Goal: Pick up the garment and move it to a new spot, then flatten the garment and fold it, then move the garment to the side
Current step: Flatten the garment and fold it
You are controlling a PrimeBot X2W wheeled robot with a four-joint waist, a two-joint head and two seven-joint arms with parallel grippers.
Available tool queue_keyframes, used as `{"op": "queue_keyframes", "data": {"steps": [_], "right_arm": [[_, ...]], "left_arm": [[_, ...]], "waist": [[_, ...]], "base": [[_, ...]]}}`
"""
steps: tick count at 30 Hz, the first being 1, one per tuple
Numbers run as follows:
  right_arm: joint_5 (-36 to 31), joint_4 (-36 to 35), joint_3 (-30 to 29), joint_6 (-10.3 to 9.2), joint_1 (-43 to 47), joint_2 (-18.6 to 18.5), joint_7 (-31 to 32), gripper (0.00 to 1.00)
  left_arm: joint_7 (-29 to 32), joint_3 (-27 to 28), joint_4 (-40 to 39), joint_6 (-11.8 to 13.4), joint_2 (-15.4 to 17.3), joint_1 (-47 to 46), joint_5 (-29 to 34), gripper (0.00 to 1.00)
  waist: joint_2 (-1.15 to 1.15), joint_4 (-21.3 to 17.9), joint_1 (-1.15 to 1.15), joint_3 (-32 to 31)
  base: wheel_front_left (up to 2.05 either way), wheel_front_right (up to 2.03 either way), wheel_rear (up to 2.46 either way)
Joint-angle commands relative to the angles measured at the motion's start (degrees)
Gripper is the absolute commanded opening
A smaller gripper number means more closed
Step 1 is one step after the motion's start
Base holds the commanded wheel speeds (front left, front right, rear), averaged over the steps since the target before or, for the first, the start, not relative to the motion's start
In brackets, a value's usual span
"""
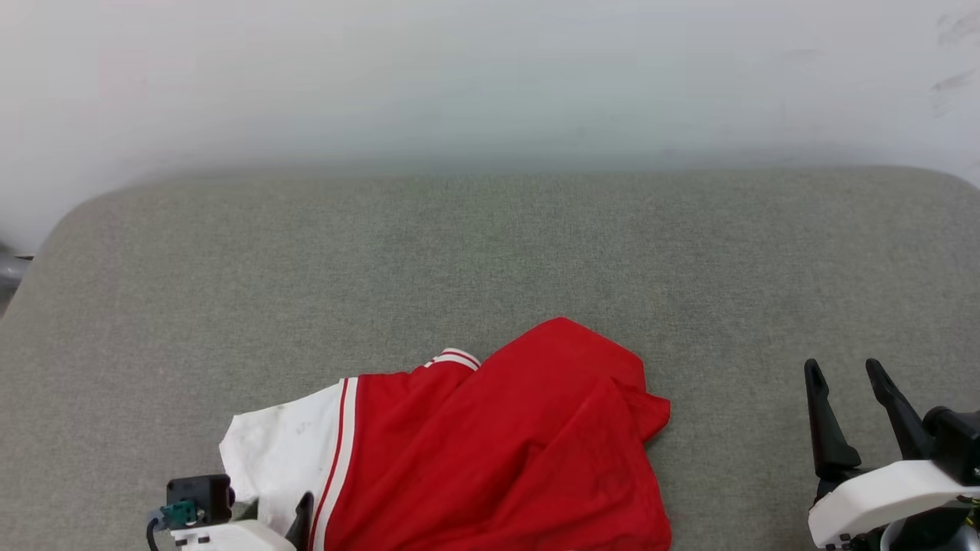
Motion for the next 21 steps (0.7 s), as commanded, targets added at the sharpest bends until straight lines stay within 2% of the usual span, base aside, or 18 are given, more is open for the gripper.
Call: {"op": "queue_keyframes", "data": {"steps": [1,13,17,21], "right_arm": [[0.0,-0.2,-0.2,-0.04,0.6,0.1,0.4,1.0],[1.0,-1.2,-2.5,-0.04,0.8,0.1,3.8,1.0],[3.4,1.6,-3.2,-0.04,-0.5,0.1,8.1,1.0],[5.3,4.6,-0.9,-0.04,-2.4,0.1,15.3,1.0]], "left_arm": [[-1.9,0.0,-0.4,0.0,-0.3,-1.0,1.1,1.0],[-14.8,-0.8,-6.2,0.5,-1.1,-5.2,7.8,1.0],[-18.2,-1.2,-9.1,1.0,-1.9,-6.6,9.7,1.0],[-20.1,-1.6,-11.2,1.2,-2.6,-8.1,11.0,1.0]], "waist": [[0.0,-0.1,0.0,-0.8],[0.0,1.1,0.0,-1.9],[0.0,2.8,0.0,-0.9],[0.0,5.4,0.0,0.5]], "base": [[0.0,0.0,0.0],[0.0,0.0,0.0],[0.0,0.0,0.0],[0.0,0.0,0.0]]}}
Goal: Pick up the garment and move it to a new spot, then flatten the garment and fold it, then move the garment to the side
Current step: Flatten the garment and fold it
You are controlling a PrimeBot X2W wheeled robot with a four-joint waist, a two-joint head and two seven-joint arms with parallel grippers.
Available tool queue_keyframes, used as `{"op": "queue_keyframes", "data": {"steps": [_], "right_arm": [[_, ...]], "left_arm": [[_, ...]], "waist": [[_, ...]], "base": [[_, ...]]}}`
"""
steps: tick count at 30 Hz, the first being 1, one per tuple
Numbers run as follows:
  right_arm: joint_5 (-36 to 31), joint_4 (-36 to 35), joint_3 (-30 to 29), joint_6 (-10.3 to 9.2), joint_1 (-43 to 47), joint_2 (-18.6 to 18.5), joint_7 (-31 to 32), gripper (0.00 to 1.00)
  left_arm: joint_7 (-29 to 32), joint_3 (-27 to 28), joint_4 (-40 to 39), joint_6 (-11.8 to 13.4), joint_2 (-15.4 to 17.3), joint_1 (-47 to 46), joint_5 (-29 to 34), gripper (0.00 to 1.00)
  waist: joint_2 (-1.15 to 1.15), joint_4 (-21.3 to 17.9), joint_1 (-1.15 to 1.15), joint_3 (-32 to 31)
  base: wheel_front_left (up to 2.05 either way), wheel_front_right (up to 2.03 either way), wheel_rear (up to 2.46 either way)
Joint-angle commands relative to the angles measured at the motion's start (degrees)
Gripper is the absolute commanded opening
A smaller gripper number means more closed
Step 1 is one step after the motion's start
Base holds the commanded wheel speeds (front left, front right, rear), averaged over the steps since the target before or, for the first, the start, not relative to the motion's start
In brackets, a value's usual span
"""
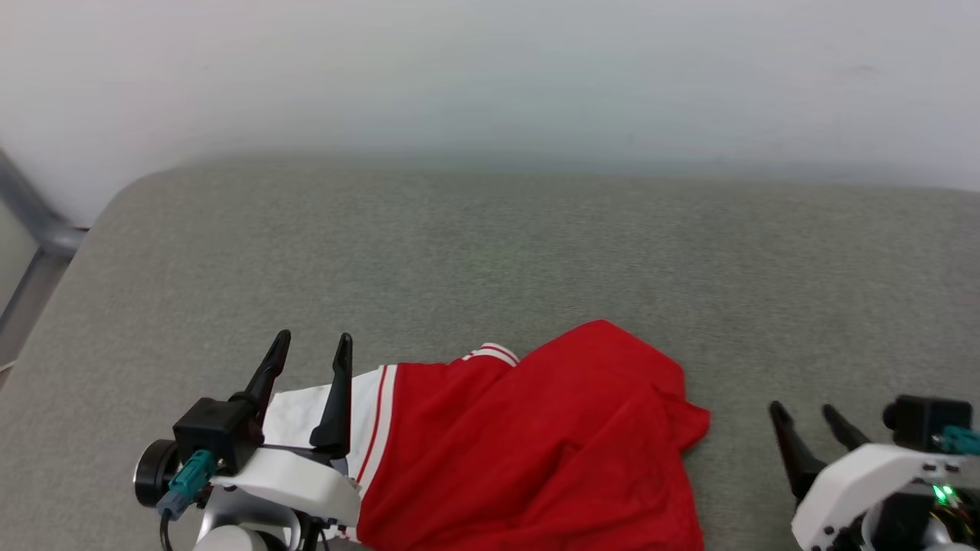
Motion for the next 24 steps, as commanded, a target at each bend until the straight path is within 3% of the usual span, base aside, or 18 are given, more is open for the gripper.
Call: {"op": "queue_keyframes", "data": {"steps": [1,7,16,24], "right_arm": [[1.0,0.2,0.4,-0.04,-1.4,-0.1,0.9,1.0],[6.7,2.6,6.5,-0.04,-6.2,-5.0,11.5,1.0],[12.2,10.0,16.8,-0.04,-15.3,-13.2,24.5,1.0],[18.0,19.6,23.3,-0.03,-14.9,-14.5,31.0,1.0]], "left_arm": [[-0.4,0.0,-0.3,0.3,-0.1,-0.6,0.3,1.0],[-0.9,-1.2,-1.5,0.7,-1.5,-1.7,1.0,1.0],[-1.9,-2.2,-0.2,-0.7,-3.3,-4.0,0.7,1.0],[-2.5,-2.6,2.3,-1.6,-4.8,-4.8,0.3,1.0]], "waist": [[0.0,1.6,0.0,1.0],[0.0,5.8,0.0,2.6],[0.0,10.9,0.0,6.5],[0.0,12.3,0.0,7.9]], "base": [[0.0,0.0,0.0],[0.0,0.0,0.0],[0.0,0.0,0.0],[0.0,0.0,0.0]]}}
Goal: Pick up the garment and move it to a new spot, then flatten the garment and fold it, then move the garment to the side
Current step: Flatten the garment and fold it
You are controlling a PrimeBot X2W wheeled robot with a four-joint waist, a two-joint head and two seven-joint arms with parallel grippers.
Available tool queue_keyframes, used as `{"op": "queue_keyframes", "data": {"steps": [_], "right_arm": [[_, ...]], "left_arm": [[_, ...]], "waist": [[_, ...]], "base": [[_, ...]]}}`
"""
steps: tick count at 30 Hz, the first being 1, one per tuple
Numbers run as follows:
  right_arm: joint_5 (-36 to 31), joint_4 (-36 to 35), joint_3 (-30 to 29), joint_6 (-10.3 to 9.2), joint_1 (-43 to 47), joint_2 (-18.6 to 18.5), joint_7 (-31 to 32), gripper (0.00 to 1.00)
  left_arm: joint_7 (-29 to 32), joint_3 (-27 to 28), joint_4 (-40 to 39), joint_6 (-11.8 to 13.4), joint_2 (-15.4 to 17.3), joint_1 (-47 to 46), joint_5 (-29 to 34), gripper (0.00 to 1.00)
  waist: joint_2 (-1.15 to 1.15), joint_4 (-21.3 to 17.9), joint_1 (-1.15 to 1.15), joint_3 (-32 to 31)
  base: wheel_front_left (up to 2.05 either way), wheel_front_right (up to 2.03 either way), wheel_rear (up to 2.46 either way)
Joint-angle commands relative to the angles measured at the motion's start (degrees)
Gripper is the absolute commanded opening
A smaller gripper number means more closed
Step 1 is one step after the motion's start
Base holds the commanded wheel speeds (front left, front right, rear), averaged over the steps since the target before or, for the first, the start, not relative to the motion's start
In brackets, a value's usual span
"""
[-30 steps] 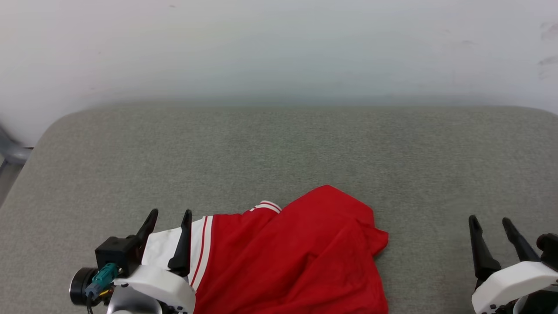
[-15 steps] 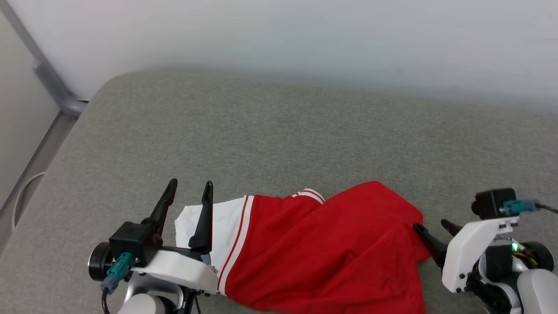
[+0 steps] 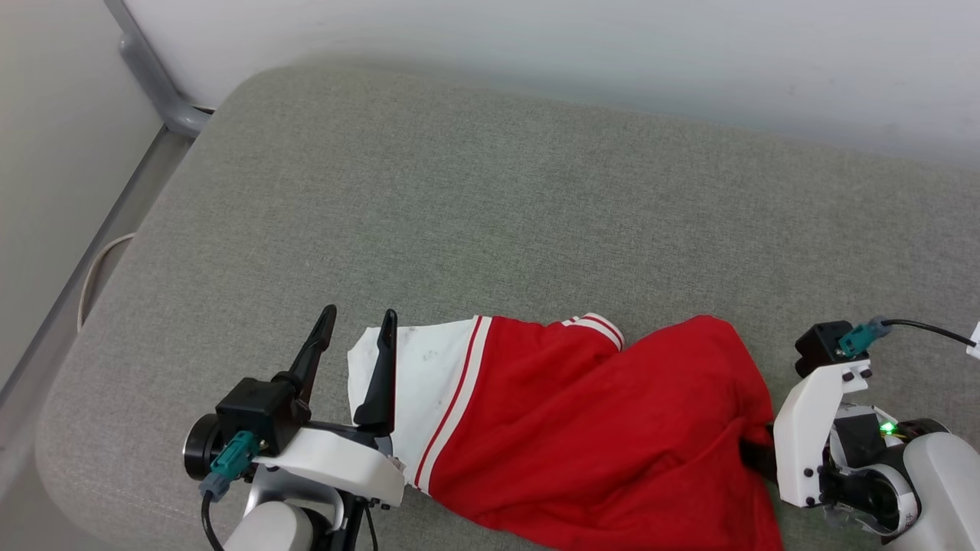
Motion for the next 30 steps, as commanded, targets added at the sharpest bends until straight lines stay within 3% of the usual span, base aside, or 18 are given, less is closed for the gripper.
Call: {"op": "queue_keyframes", "data": {"steps": [1,2,3,13,19,24,30], "right_arm": [[0.7,3.0,2.2,-0.02,2.5,1.0,1.8,0.96],[1.5,4.0,2.8,-0.02,2.7,1.3,2.3,0.31],[2.4,4.8,3.2,-0.02,2.8,1.5,2.5,0.0],[3.8,0.8,-0.3,-0.05,-4.3,-1.1,-5.9,0.0],[2.1,-6.9,-5.8,-0.04,0.7,-2.4,-8.5,0.0],[-1.3,-15.2,-14.6,-0.04,10.7,-0.2,-6.9,0.0],[-4.6,-22.7,-20.4,-0.03,25.8,7.6,-3.2,0.0]], "left_arm": [[-0.2,-0.1,0.2,-0.2,-0.3,-0.6,-0.2,1.0],[-0.3,-0.1,0.3,-0.2,-0.3,-0.7,-0.2,1.0],[-0.4,-0.1,0.6,-0.3,-0.3,-0.7,-0.2,1.0],[0.4,0.1,1.3,-0.1,0.9,0.9,-0.5,1.0],[1.0,0.5,1.1,0.4,1.8,2.5,-1.0,1.0],[1.7,0.6,0.1,1.1,2.4,4.0,-1.3,1.0],[3.0,0.8,-1.0,1.8,3.8,5.1,-1.3,1.0]], "waist": [[0.0,0.1,0.0,0.1],[0.0,0.0,0.0,0.1],[0.0,0.0,0.0,0.0],[0.0,-3.9,0.0,-3.2],[0.0,-7.5,0.0,-6.5],[0.0,-10.6,0.0,-8.4],[0.0,-12.8,0.0,-9.0]], "base": [[0.0,0.0,0.0],[0.0,0.0,0.0],[0.0,0.0,0.0],[0.0,0.0,0.0],[0.0,0.0,0.0],[0.0,0.0,0.0],[0.0,0.0,0.0]]}}
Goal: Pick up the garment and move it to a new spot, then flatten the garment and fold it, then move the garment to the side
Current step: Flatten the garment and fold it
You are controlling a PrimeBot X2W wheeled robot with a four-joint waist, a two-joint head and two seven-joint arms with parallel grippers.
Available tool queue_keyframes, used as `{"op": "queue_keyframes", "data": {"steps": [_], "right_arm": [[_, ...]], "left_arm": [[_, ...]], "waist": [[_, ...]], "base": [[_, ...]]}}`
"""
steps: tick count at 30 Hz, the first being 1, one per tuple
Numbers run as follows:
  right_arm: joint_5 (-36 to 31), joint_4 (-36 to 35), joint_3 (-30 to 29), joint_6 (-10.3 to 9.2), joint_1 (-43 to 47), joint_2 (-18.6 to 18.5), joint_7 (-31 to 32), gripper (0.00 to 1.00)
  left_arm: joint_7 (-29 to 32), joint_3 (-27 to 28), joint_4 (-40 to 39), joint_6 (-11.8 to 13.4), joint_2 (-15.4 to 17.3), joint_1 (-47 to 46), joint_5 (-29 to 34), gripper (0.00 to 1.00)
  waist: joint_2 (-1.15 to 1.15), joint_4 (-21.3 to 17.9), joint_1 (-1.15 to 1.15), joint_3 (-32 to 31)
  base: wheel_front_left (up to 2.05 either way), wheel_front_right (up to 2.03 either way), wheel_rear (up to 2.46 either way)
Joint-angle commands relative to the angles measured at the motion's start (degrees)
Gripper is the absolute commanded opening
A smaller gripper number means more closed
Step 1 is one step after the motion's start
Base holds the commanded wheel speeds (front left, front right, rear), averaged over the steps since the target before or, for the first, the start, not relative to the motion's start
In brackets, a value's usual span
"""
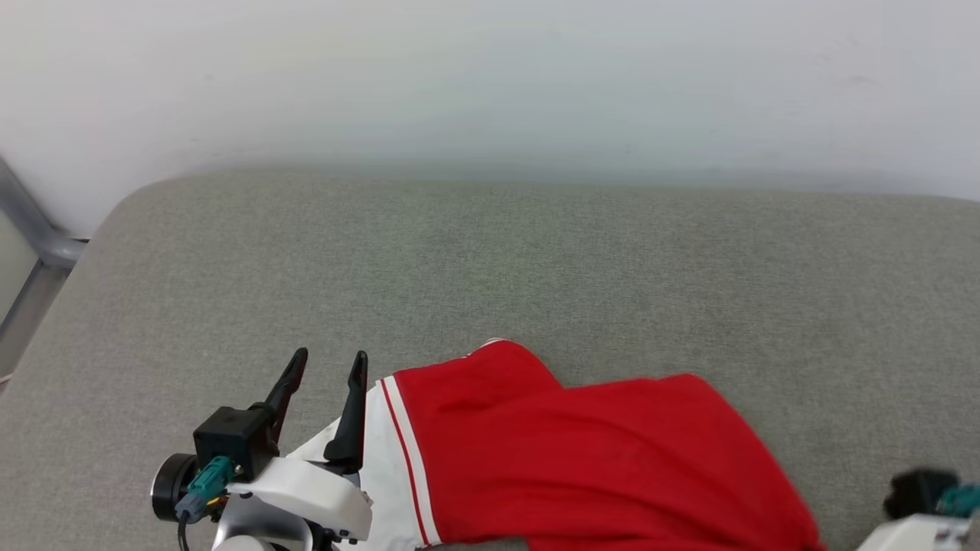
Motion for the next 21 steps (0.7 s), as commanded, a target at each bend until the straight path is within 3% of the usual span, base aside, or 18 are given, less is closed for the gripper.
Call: {"op": "queue_keyframes", "data": {"steps": [1,6,13,14,15,21], "right_arm": [[-0.4,-0.9,-0.2,-0.04,2.7,2.2,0.4,0.0],[-0.1,0.0,1.0,-0.04,10.9,7.3,1.7,0.0],[1.8,3.9,5.6,-0.04,13.7,8.4,1.0,0.0],[2.1,4.0,6.0,-0.04,13.2,8.4,-0.4,0.16],[1.8,3.6,6.1,-0.04,12.4,8.5,-2.7,1.0],[0.1,0.6,4.3,-0.05,8.8,8.5,-17.2,1.0]], "left_arm": [[0.3,0.2,-0.2,0.4,0.4,0.7,-0.1,1.0],[1.1,0.1,-0.4,0.6,1.2,1.0,-0.1,1.0],[1.8,-0.2,-0.4,0.7,1.7,1.5,-0.4,1.0],[1.8,-0.2,-0.4,0.8,1.7,1.6,-0.5,1.0],[1.9,-0.3,-0.4,0.8,1.7,1.7,-0.5,1.0],[2.1,-0.3,-0.6,1.3,1.8,2.0,-0.6,1.0]], "waist": [[0.0,-0.6,0.01,-0.3],[0.0,-0.8,0.01,-0.5],[0.0,-0.3,0.01,-0.8],[0.0,-0.2,0.01,-0.8],[0.0,-0.2,0.01,-0.8],[0.0,0.1,0.01,-0.6]], "base": [[0.0,0.0,0.0],[0.0,0.0,0.0],[0.0,0.0,0.0],[0.0,0.0,0.0],[0.0,0.0,0.0],[0.0,0.0,0.0]]}}
